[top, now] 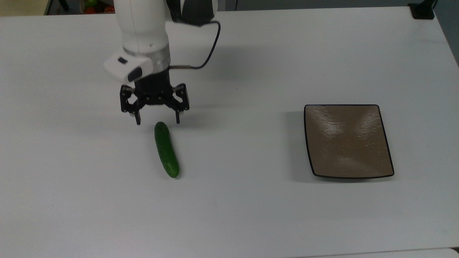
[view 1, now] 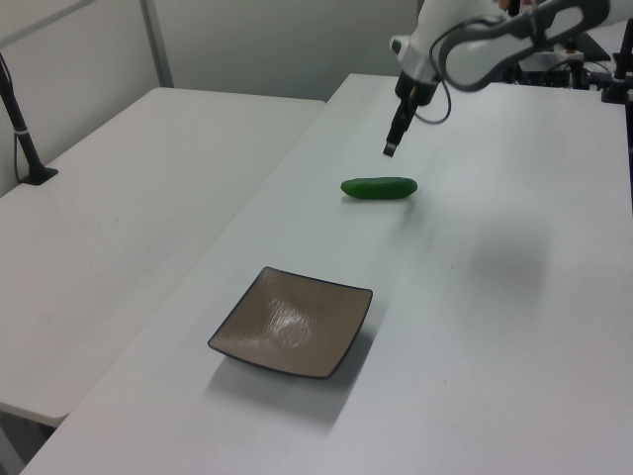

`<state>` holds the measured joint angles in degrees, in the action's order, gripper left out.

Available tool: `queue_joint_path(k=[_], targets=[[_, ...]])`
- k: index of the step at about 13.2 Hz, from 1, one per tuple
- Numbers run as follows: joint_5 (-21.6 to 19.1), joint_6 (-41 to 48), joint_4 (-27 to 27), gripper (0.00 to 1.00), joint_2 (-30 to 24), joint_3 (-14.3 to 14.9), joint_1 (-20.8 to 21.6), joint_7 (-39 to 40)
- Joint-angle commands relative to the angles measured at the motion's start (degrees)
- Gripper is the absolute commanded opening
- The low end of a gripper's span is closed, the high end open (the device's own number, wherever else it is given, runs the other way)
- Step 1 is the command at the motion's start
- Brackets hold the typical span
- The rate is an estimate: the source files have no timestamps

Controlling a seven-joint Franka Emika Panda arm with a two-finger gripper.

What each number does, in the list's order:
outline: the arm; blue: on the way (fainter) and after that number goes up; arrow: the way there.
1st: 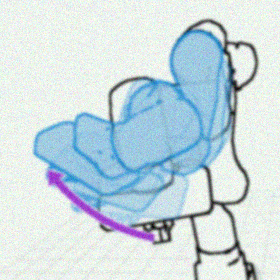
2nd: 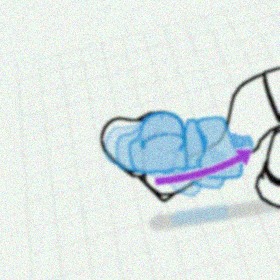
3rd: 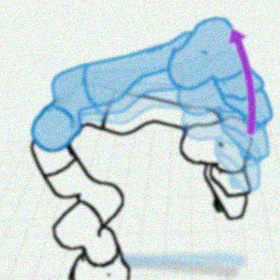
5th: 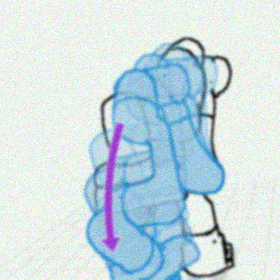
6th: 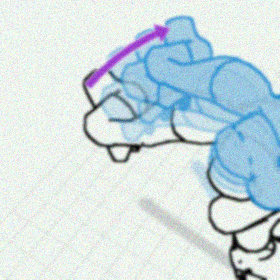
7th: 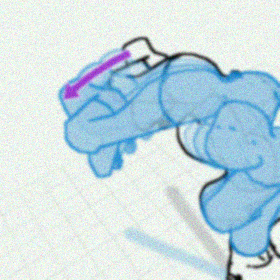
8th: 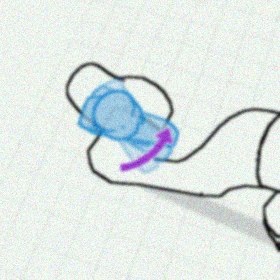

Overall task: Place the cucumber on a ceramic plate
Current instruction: 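Move the open gripper down over the green cucumber, then close the gripper around the middle of the cucumber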

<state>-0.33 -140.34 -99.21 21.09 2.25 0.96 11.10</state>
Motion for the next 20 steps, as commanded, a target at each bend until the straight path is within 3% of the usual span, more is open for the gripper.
queue_joint_path(k=[1,5,10,13,14,18,20], targets=[[1.56,-4.75,1.74,1.00,4.92,0.30,0.45,0.77],[2.95,-8.37,1.74,0.98,9.58,0.30,0.54,0.51],[3.67,-9.52,1.74,0.98,11.34,0.30,0.45,0.42],[3.67,-9.52,1.74,0.76,11.26,0.30,0.45,0.42],[3.67,-9.52,1.74,0.59,11.25,0.30,0.36,0.42],[3.84,-9.43,1.74,0.16,11.17,0.30,0.36,0.86],[3.76,-9.25,1.66,0.01,10.90,0.30,0.28,0.77]])
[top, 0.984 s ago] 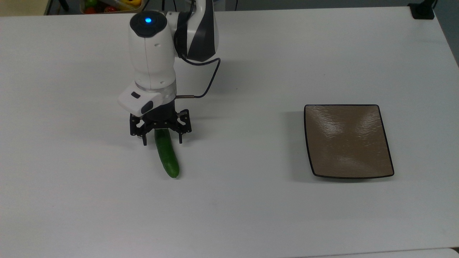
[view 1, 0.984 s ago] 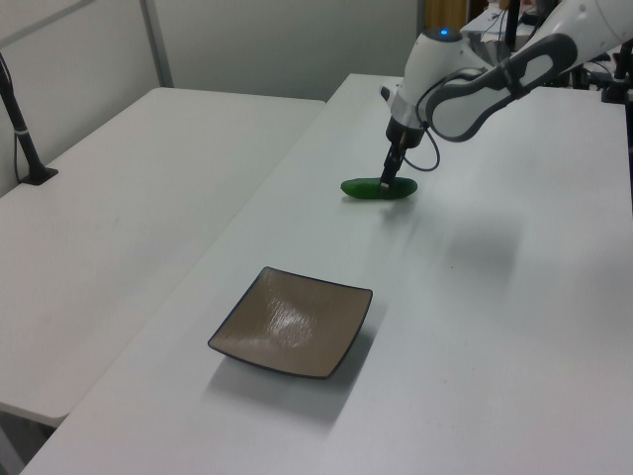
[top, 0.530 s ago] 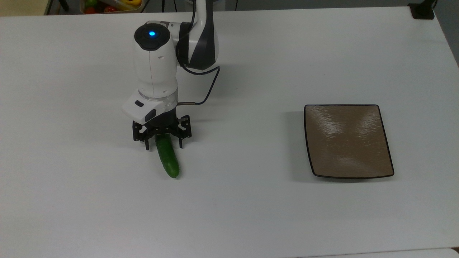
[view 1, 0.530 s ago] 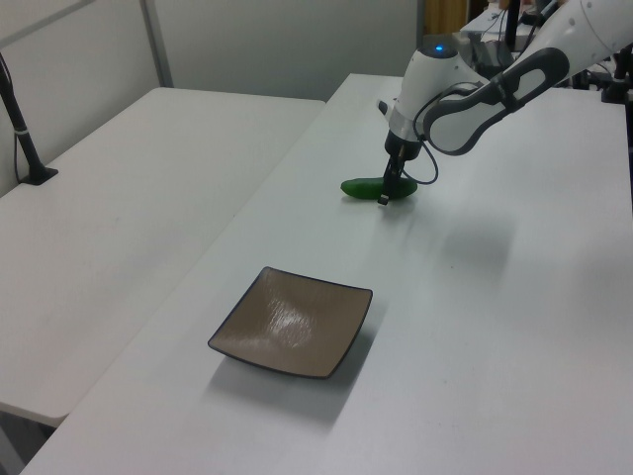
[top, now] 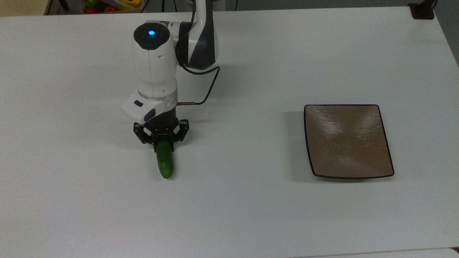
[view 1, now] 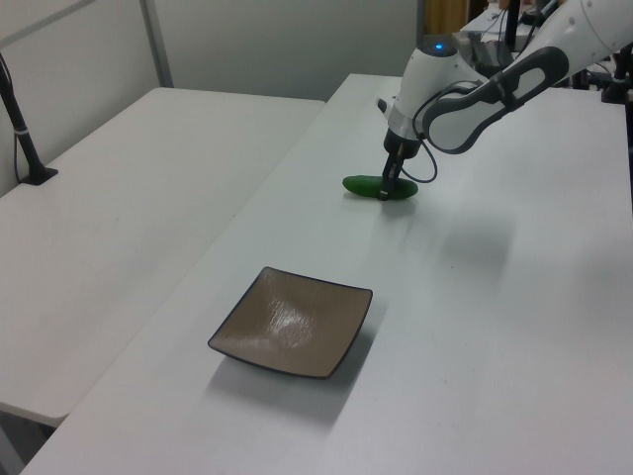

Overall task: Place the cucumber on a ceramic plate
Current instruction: 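Close the gripper around the middle of the cucumber, then lift the cucumber up off the table, then carry the cucumber over to the brown square plate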

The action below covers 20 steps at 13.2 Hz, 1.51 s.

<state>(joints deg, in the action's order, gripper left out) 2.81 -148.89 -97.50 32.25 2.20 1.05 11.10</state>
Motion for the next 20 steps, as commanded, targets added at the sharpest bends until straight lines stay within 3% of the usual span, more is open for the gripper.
queue_joint_path(k=[1,4,12,16,20], targets=[[0.53,-0.27,-0.23,0.01,-0.86,0.35,0.18,0.42],[0.00,2.53,-0.76,0.01,-4.37,0.35,0.36,0.24],[-0.88,31.43,-0.41,0.02,-21.42,0.09,2.54,0.33],[-1.84,40.68,-0.76,0.02,-26.70,0.08,4.66,0.68],[-4.92,43.77,-0.76,0.02,-29.08,0.17,7.21,0.07]])
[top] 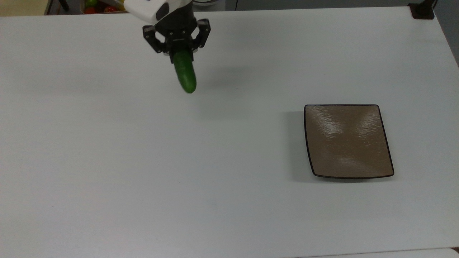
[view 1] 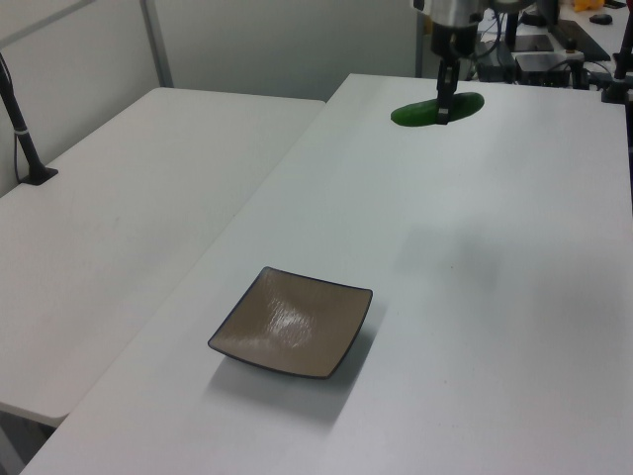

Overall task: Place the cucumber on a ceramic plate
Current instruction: 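Carry the cucumber over to the brown square plate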

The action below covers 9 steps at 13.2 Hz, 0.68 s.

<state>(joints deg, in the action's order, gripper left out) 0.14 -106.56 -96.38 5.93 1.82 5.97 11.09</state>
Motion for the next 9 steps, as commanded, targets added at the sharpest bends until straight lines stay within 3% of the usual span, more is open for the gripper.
queue_joint_path(k=[1,5,9], targets=[[-2.69,1.44,-1.71,0.02,-2.76,0.56,3.16,-0.54],[-4.27,0.04,-0.22,0.02,-1.62,0.56,8.08,-9.23],[-6.73,-6.18,4.79,0.03,3.29,0.03,13.71,-20.12]])
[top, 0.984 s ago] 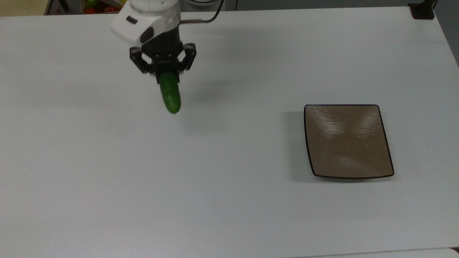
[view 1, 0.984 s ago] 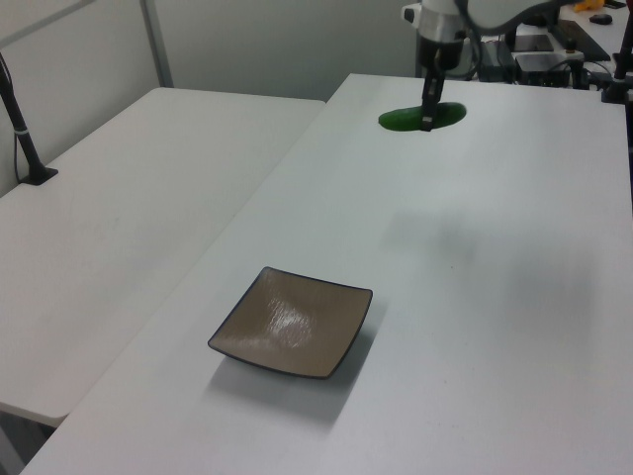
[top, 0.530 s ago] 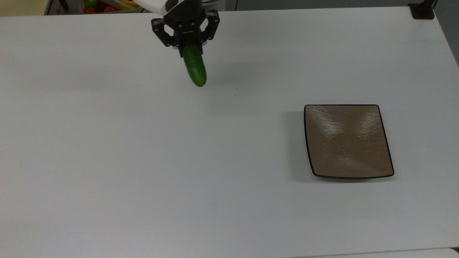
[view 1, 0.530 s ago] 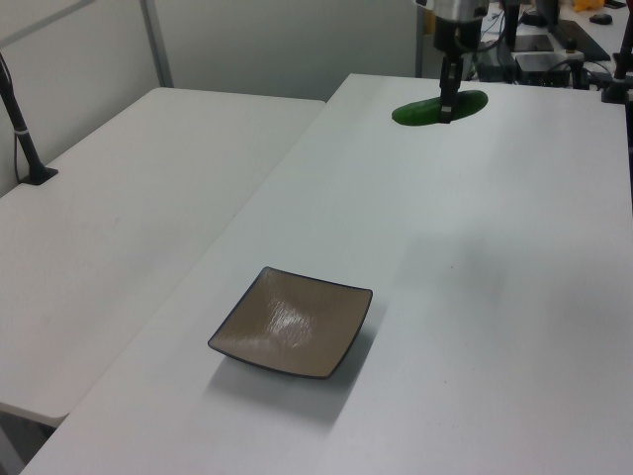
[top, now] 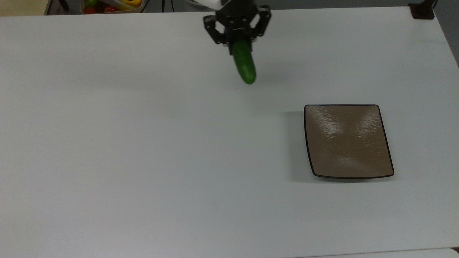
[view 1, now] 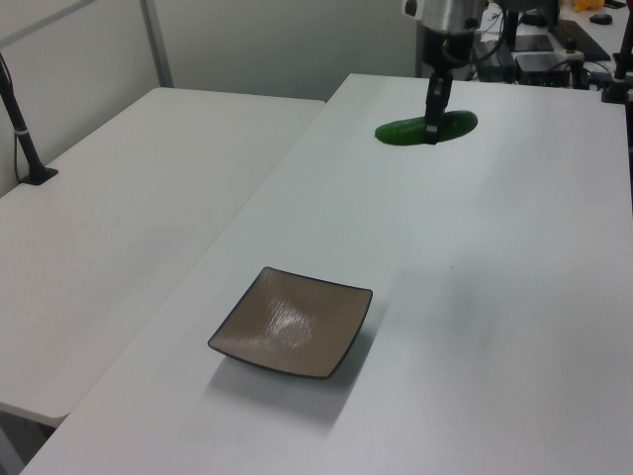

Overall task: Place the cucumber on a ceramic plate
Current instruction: 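Carry the cucumber over to the brown square plate, then lower the cucumber onto the plate and open the gripper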

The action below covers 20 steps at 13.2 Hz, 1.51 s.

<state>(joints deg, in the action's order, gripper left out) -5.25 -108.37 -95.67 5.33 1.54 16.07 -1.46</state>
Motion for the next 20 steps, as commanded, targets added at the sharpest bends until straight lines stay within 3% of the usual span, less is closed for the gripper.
queue_joint_path(k=[1,6,16,18,19,20], targets=[[-1.34,-8.48,4.35,0.03,4.94,0.05,4.84,-10.20],[-0.11,-26.34,7.33,0.03,15.92,-2.07,12.40,-18.39],[2.26,-46.22,8.92,0.11,31.13,-2.15,16.63,-19.02],[2.35,-47.97,9.01,0.20,32.81,-2.15,16.63,-19.02],[2.35,-49.11,9.01,0.29,33.60,-2.15,16.63,-19.10],[2.35,-49.56,9.01,0.31,33.69,-2.15,16.54,-19.10]])
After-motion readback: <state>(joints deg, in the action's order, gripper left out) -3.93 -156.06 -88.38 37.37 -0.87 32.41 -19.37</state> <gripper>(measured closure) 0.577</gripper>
